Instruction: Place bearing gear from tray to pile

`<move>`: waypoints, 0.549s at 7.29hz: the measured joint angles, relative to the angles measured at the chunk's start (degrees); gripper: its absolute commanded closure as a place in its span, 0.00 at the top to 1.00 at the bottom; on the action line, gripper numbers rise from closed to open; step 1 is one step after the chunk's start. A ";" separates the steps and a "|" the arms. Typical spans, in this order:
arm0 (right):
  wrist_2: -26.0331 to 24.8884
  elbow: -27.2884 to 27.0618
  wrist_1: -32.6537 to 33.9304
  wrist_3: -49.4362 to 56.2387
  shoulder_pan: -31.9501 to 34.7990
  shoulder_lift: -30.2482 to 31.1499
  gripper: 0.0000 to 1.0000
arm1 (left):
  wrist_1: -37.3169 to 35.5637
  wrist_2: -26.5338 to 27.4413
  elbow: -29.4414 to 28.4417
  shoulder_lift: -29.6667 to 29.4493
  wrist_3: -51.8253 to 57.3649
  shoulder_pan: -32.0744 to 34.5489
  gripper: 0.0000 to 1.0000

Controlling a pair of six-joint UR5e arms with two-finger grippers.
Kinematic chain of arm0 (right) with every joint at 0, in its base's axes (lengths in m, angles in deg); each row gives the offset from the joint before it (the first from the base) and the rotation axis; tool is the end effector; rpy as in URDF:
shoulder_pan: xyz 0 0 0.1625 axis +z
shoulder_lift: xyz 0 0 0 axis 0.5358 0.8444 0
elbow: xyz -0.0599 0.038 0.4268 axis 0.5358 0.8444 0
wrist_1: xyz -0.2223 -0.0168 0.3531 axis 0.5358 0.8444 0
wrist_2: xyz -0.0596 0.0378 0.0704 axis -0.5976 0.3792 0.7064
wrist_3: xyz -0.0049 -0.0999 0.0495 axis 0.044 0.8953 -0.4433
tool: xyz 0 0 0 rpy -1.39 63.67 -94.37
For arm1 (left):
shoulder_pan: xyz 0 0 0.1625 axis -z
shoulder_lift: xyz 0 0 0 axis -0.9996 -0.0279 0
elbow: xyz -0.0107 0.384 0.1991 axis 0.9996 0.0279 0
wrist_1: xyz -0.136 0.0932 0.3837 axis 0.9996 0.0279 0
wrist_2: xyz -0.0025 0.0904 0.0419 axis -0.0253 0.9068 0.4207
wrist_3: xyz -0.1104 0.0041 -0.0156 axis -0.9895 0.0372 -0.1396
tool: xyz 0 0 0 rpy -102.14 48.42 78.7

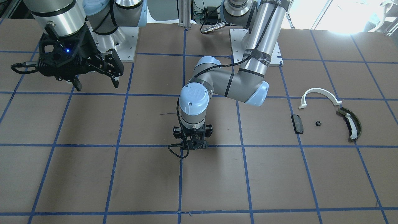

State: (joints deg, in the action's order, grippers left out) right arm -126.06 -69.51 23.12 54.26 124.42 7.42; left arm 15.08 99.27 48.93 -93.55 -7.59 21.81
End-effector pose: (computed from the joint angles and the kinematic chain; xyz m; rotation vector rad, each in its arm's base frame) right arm 0.1570 -0.5164 0.5017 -0.1377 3.0875 -0.1619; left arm -0.3413 -0.5434 0.1726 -0.0861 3.1174 0.0572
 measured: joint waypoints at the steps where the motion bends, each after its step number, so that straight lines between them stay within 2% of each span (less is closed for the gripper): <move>1: 0.00 0.00 0.00 0.07 0.00 0.00 1.00 | 0.00 -0.02 0.04 -0.20 -0.05 0.00 0.57; 2: 0.00 0.00 0.00 0.17 0.00 0.00 1.00 | 0.02 0.00 0.05 -0.36 -0.07 0.00 0.35; 3: 0.02 0.01 0.02 0.27 -0.01 -0.03 1.00 | 0.06 0.03 0.00 -0.53 -0.08 0.00 0.25; 4: 0.03 0.03 0.04 0.30 -0.05 -0.06 1.00 | 0.06 0.07 -0.01 -0.60 -0.08 0.00 0.20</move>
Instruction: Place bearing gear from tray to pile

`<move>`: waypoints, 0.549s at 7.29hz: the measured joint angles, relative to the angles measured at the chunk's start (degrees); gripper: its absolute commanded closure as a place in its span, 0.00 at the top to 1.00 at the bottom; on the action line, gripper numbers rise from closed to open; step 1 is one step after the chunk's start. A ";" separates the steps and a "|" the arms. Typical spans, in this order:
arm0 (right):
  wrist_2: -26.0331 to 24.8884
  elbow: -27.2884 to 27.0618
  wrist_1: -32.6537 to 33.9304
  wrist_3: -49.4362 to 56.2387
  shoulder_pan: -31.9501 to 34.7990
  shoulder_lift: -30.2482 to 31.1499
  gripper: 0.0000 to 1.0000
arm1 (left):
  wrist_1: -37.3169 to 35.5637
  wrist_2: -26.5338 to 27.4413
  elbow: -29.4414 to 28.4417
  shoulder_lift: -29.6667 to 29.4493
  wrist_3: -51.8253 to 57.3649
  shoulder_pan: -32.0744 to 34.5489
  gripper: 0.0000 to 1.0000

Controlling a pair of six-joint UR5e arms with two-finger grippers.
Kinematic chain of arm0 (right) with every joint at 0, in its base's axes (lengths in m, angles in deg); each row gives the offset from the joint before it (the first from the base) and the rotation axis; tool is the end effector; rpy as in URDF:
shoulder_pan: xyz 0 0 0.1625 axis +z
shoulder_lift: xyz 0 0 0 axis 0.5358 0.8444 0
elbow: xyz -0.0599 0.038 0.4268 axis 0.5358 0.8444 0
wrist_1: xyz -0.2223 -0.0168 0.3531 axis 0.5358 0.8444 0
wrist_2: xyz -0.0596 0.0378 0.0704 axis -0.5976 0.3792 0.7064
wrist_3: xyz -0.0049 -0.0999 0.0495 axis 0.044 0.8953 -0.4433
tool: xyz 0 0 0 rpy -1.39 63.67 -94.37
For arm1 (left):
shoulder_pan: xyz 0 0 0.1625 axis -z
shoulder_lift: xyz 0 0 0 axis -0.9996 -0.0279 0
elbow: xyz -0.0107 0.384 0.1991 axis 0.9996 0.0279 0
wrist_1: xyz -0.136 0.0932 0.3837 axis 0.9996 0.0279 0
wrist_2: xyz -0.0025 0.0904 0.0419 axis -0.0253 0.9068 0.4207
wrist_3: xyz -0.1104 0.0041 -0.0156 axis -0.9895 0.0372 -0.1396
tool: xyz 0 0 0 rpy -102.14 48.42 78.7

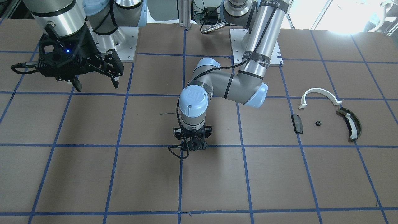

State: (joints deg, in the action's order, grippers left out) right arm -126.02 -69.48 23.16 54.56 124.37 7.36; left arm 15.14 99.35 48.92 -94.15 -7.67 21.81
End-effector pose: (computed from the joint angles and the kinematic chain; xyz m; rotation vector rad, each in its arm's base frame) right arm 0.1566 -0.5171 0.5015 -0.1444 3.0868 -0.1624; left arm -0.3411 -0.5435 0.1660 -0.0880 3.1115 0.0727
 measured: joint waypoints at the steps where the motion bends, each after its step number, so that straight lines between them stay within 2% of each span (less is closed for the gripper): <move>1: -0.02 -0.01 0.00 0.00 -0.03 -0.02 1.00 | -0.02 0.02 0.01 -0.04 0.00 0.00 0.06; 2: -0.01 -0.01 0.03 0.01 -0.03 -0.03 1.00 | 0.02 0.07 0.01 -0.09 0.00 -0.01 0.00; 4: -0.01 0.02 0.05 0.01 -0.10 -0.03 1.00 | 0.70 0.17 -0.45 0.73 0.54 -0.24 0.00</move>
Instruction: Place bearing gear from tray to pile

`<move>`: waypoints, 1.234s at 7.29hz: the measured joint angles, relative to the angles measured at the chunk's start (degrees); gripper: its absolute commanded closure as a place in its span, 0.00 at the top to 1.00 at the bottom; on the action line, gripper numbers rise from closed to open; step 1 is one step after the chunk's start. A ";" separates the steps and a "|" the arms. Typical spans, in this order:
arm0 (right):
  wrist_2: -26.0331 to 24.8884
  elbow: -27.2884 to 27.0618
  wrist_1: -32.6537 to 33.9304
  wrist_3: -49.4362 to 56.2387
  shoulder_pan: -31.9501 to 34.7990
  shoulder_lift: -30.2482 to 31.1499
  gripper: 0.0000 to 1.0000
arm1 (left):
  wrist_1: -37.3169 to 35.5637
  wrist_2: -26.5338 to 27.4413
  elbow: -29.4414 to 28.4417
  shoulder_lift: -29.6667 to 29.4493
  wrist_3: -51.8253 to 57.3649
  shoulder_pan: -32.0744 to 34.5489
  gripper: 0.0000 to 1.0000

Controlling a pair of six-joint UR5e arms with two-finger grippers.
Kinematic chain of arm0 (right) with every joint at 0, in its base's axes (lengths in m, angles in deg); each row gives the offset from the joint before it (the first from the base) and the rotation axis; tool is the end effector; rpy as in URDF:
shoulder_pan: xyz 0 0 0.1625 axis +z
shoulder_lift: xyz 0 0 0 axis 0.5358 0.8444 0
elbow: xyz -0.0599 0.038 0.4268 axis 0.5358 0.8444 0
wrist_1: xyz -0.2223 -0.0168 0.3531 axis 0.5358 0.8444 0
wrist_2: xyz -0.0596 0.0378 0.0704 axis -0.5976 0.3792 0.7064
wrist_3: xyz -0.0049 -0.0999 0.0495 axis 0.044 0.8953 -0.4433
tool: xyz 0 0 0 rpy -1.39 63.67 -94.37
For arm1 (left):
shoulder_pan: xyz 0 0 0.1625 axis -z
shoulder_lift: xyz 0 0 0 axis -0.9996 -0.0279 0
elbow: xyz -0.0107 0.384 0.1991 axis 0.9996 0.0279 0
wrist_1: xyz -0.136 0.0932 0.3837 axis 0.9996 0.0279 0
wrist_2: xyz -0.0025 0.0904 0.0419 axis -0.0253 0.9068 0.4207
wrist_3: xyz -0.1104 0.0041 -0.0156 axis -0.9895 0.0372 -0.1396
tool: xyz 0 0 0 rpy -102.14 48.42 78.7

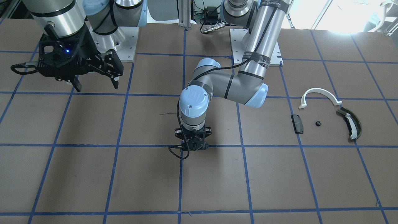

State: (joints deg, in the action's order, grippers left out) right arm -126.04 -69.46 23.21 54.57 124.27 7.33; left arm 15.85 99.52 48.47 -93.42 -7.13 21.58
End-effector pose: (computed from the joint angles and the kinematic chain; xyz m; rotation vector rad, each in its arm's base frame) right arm 0.1557 -0.5176 0.5015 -0.1420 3.0873 -0.1636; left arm -0.3391 -0.5462 0.1761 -0.0795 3.1125 0.0594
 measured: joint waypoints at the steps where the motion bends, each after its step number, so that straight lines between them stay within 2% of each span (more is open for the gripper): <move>1: -0.01 0.03 0.00 0.00 -0.06 0.00 1.00 | 1.90 0.09 -0.78 1.14 0.51 -0.77 0.00; 2: 0.00 0.03 -0.01 0.00 -0.09 0.00 1.00 | 5.15 0.71 -1.40 2.91 2.84 -2.80 0.00; 4: 0.04 0.04 -0.06 0.00 -0.12 0.00 1.00 | 11.99 4.49 -1.38 7.61 14.00 -11.40 0.00; 6: -0.01 0.04 -0.04 0.00 -0.13 0.00 1.00 | 15.66 7.32 0.20 11.56 30.78 -23.94 0.00; 8: -0.02 0.04 -0.06 0.00 -0.13 0.00 1.00 | 14.90 8.47 3.19 13.81 51.41 -39.61 0.00; 9: -0.02 0.04 -0.07 0.00 -0.13 0.00 1.00 | 14.19 8.13 5.18 14.24 58.35 -46.46 0.00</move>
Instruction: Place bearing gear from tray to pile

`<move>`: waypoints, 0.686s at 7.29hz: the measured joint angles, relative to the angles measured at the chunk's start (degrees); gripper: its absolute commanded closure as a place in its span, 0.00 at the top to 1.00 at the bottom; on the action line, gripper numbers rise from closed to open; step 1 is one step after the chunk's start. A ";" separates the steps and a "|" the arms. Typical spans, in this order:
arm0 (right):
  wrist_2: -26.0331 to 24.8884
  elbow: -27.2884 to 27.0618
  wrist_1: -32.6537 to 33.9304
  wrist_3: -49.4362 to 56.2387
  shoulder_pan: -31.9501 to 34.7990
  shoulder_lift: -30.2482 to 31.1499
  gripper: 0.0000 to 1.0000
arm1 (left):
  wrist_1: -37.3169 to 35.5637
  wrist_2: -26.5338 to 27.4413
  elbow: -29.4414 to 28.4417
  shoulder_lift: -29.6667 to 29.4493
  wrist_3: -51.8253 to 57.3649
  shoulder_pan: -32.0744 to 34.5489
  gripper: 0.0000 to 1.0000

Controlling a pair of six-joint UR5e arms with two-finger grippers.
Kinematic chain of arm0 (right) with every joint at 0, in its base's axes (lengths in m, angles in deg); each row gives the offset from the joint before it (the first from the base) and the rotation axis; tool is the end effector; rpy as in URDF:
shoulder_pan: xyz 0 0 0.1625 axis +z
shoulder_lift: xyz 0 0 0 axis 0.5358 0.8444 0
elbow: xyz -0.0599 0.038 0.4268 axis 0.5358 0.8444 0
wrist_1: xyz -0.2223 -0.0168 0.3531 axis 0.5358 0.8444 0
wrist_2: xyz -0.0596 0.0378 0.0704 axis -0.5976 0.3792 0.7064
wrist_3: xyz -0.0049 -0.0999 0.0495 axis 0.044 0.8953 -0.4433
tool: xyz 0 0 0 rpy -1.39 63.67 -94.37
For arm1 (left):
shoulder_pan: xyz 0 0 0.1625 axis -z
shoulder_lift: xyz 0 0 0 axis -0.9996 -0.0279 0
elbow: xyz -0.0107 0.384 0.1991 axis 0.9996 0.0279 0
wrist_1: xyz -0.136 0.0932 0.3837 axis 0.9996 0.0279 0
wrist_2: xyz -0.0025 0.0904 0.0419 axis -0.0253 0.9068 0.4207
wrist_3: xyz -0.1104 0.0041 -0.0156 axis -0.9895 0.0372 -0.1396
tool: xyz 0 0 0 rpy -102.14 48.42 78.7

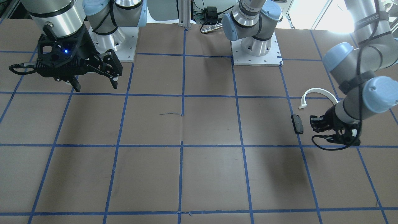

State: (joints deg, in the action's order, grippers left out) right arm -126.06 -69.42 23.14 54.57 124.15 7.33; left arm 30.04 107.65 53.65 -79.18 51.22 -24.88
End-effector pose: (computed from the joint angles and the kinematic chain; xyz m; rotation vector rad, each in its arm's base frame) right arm 0.1546 -0.5179 0.5018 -0.1388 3.0880 -0.1629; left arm 0.1432 -0.5483 0.2648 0.2550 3.0545 0.2991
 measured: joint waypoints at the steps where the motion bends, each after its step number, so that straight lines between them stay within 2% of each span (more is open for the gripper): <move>1: -0.02 0.00 -0.01 0.02 -0.02 0.00 1.00 | -1.48 -0.71 2.21 0.24 4.99 -5.30 0.00; 3: -0.06 0.00 -0.01 0.06 -0.07 0.00 1.00 | -9.14 -1.65 6.77 -1.06 11.44 -13.02 0.00; 5: -0.01 0.00 -0.01 0.01 -0.08 0.00 1.00 | -13.86 -2.78 10.43 -1.88 12.04 -14.59 0.00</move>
State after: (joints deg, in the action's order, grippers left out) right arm -126.07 -69.42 23.12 54.58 124.07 7.33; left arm 16.18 104.87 64.08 -81.06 63.26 -39.47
